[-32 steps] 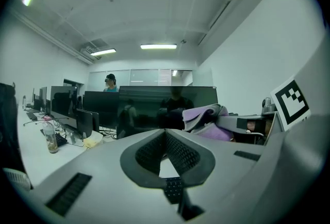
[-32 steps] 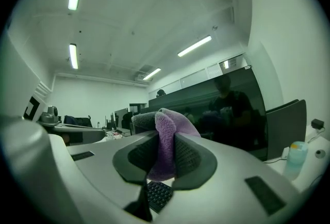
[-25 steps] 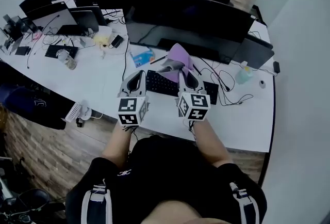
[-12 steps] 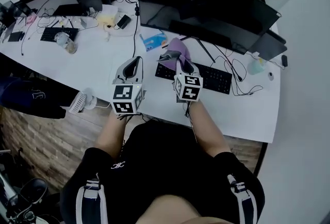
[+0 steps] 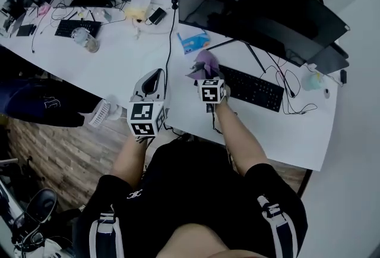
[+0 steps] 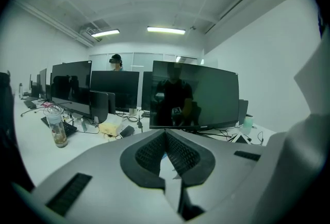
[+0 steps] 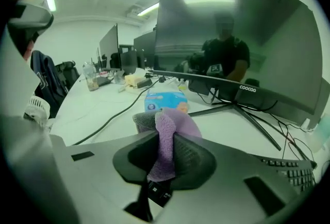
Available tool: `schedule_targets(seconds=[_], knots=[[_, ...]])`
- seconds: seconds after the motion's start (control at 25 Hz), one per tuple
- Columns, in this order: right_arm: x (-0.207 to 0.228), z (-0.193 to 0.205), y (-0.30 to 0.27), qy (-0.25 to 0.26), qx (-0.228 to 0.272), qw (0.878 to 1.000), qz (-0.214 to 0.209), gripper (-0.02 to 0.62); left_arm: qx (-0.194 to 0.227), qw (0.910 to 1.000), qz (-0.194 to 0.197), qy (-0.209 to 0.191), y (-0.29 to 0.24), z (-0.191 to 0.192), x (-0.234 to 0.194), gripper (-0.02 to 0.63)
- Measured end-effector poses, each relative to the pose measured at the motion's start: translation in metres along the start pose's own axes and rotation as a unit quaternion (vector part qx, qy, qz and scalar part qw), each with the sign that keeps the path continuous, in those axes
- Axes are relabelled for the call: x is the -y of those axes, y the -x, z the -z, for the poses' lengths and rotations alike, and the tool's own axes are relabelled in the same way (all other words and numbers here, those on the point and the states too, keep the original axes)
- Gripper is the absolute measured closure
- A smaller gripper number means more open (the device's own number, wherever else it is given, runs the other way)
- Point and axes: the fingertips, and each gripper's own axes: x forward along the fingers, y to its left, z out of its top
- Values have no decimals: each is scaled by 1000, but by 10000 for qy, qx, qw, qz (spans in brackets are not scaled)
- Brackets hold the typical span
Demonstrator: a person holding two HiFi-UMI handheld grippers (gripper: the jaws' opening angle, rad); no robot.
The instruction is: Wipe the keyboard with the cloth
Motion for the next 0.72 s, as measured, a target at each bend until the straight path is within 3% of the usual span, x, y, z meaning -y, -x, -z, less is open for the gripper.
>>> schedule_targets(seconds=[0.48,0.72], knots=[[-7,14,-31,254,-562,9979,198,512,-38,10000,68,3,4,8,-11,595],[9,20,-24,85,-692,9967,407,512,85,9996,278,-17,1,-4,-1,595]])
